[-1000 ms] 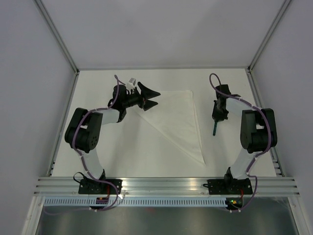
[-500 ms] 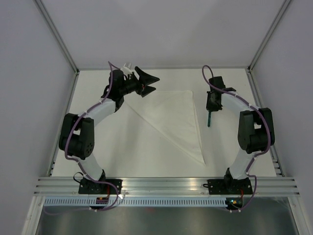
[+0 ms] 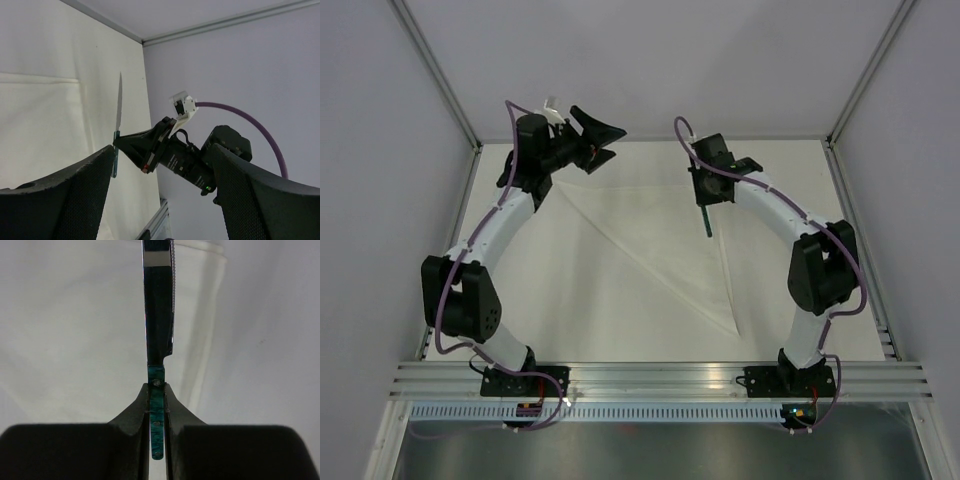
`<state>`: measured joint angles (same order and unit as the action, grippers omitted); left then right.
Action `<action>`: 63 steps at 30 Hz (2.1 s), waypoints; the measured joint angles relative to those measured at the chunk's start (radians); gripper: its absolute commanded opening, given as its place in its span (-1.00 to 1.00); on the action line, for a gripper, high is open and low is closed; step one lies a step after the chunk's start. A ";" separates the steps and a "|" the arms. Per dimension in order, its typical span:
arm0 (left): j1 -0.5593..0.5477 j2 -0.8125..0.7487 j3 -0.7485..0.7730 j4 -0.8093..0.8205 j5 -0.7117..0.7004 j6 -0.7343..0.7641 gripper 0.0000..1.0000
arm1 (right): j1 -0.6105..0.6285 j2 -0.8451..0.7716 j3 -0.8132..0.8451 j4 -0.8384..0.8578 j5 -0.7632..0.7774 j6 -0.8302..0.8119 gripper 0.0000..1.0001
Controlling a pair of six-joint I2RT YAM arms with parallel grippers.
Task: Fold the napkin, place the utensils inside, and roll it up
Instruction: Place the knife on the napkin.
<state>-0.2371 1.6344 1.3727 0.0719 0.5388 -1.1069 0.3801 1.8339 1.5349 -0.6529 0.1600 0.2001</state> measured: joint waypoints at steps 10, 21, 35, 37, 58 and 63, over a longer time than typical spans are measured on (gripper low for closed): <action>0.152 -0.105 0.015 -0.167 -0.052 0.058 0.68 | 0.246 0.248 0.219 -0.045 -0.036 -0.109 -0.99; 0.247 -0.113 0.015 -0.235 -0.065 0.079 0.68 | 0.344 0.357 0.321 -0.117 -0.080 -0.205 -0.99; 0.275 -0.113 0.015 -0.250 -0.065 0.089 0.68 | 0.446 0.386 0.296 -0.116 -0.111 -0.205 -0.99; 0.275 -0.113 0.014 -0.250 -0.065 0.089 0.68 | 0.447 0.394 0.290 -0.116 -0.111 -0.206 -0.99; 0.286 -0.109 -0.006 -0.249 -0.062 0.095 0.68 | 0.441 0.391 0.216 -0.087 -0.100 -0.204 -0.99; 0.286 -0.105 -0.006 -0.249 -0.062 0.095 0.68 | 0.441 0.386 0.206 -0.077 -0.100 -0.204 -0.99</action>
<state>0.0490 1.5291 1.3666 -0.1768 0.4770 -1.0115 0.8207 2.2196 1.7412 -0.7296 0.0597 -0.0044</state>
